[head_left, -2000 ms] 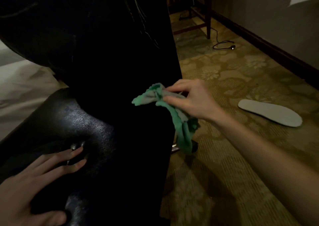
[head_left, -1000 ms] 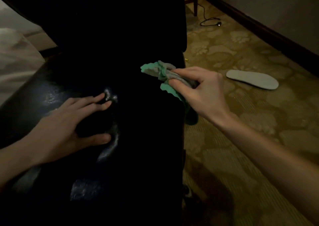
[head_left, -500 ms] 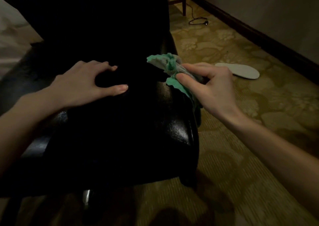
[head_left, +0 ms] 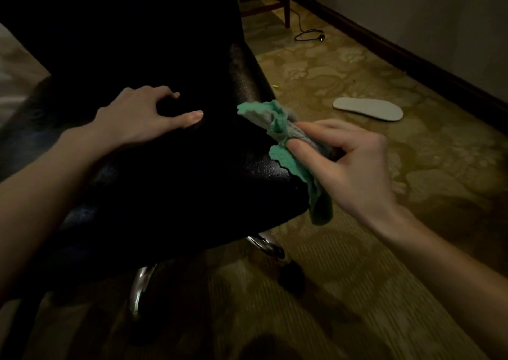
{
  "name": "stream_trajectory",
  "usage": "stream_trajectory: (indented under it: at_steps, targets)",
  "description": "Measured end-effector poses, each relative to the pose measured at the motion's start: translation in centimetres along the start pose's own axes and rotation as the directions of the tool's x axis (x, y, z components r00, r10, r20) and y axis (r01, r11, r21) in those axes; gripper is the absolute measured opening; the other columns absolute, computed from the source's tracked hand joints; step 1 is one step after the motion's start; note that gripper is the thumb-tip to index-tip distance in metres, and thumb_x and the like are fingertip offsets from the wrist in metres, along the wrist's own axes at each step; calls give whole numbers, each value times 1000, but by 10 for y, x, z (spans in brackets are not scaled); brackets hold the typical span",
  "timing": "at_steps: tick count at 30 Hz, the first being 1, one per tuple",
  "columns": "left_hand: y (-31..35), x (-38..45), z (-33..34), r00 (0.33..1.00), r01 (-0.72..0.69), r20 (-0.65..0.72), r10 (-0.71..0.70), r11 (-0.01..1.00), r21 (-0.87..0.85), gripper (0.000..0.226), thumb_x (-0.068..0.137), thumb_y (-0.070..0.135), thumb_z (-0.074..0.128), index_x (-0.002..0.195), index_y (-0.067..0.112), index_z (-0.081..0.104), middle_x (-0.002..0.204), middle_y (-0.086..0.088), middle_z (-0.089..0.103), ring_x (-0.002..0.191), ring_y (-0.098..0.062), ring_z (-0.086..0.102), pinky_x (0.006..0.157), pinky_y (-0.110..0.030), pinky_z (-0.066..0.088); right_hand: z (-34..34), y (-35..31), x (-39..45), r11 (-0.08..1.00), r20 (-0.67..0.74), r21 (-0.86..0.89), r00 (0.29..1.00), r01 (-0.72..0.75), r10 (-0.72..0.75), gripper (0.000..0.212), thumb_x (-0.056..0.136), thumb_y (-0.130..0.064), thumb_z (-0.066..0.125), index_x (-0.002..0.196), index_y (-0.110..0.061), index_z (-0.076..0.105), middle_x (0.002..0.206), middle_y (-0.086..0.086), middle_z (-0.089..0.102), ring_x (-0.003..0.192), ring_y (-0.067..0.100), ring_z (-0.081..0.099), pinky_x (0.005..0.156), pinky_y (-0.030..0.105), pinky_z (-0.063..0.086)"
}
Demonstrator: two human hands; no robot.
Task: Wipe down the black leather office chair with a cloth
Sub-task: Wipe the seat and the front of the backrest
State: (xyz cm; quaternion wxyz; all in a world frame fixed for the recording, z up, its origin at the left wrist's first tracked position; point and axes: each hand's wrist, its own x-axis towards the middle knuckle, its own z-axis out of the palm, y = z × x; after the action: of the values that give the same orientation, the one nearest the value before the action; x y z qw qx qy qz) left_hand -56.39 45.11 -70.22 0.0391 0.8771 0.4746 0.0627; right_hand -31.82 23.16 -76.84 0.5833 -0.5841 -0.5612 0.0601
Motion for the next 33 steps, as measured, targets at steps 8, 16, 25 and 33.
stream_trajectory:
  at_steps: [8,16,25,33]
  targets:
    - [28,3,1,992,129,-14,-128,990,59,127,58,104,24,144,14,48,142,-18,52,129,-43,47,104,-52,43,1,1,-34,986,-170,-148,981,73,-98,28,87,-16,76,114,-10,71,106,-2,70,95,4,66,80,17,54]
    - [35,9,-8,973,220,72,-221,975,19,118,58,100,35,147,24,47,151,-8,48,138,-34,44,113,-43,37,20,3,-36,884,-43,-368,945,288,-326,26,89,-14,73,112,-3,72,103,15,70,90,25,66,79,35,55]
    - [-120,-103,-61,971,-177,154,184,983,-56,96,72,94,37,138,27,56,144,-1,54,137,-17,47,116,-33,33,13,19,19,865,-20,-494,993,91,-117,31,96,-30,60,118,-10,68,110,20,66,94,33,63,79,47,54]
    - [-174,-166,-55,947,-216,203,248,962,-167,85,69,88,55,143,53,36,158,31,24,147,9,18,118,-27,20,80,-35,7,879,96,-391,962,271,-254,25,93,-22,67,115,-10,71,108,18,67,93,32,64,75,52,55]
